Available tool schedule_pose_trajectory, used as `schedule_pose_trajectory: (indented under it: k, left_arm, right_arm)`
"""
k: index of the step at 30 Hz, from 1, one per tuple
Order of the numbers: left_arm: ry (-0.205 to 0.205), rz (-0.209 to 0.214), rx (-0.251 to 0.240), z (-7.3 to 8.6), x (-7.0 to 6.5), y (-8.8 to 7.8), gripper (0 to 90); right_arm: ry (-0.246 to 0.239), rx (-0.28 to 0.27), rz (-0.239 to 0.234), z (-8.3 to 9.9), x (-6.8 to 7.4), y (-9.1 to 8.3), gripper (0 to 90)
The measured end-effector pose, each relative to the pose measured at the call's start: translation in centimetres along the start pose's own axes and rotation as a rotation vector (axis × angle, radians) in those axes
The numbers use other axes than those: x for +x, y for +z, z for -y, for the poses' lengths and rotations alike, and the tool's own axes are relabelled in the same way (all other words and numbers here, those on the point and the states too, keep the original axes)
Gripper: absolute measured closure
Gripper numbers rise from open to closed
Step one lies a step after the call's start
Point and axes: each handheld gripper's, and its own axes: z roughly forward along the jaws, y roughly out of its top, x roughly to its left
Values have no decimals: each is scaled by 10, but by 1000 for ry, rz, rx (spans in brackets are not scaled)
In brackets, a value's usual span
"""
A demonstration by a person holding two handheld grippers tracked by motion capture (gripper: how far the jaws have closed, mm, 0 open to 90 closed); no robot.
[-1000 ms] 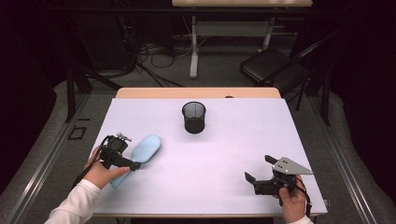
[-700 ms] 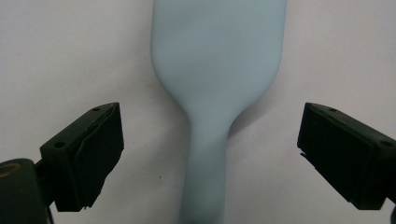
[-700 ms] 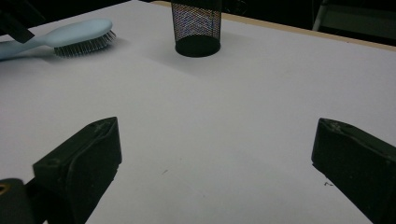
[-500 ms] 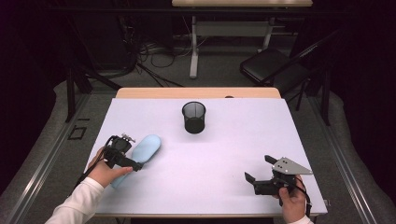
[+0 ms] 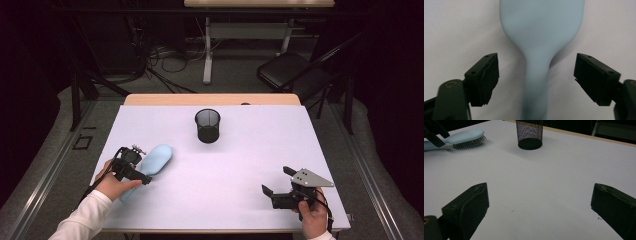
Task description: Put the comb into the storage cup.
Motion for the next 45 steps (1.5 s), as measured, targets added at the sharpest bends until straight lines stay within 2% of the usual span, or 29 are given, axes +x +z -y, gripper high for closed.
schedule_pose_trajectory:
  k: [3, 7, 11, 17, 20, 23, 27, 32, 41, 45]
  left_arm:
    - [13, -10, 11, 0, 0, 0, 277]
    - [22, -34, 1, 0, -1, -1, 350]
    - [15, -34, 11, 0, -1, -1, 393]
    - [-10, -3, 27, 0, 1, 0, 450]
    - [-22, -4, 25, 0, 3, 1, 469]
    - [-49, 17, 38, 0, 4, 1, 482]
    - [-50, 12, 44, 1, 5, 3, 506]
    - [-35, -5, 55, 1, 5, 5, 533]
    - [-23, -10, 55, 0, 2, 9, 580]
    - [-4, -17, 60, -1, 2, 9, 600]
  right_arm:
    - [1, 0, 0, 0, 0, 0, 13]
    - [1, 0, 1, 0, 0, 0, 14]
    - [-1, 0, 0, 0, 0, 0, 14]
    - [0, 2, 0, 0, 0, 0, 14]
    - [-2, 5, 1, 0, 0, 0, 14]
    - [-1, 5, 1, 0, 0, 0, 14]
    - [1, 6, 0, 0, 0, 0, 15]
    - [-1, 7, 0, 0, 0, 0, 15]
    - [-2, 7, -1, 0, 0, 0, 15]
    - [-5, 9, -1, 0, 0, 1, 15]
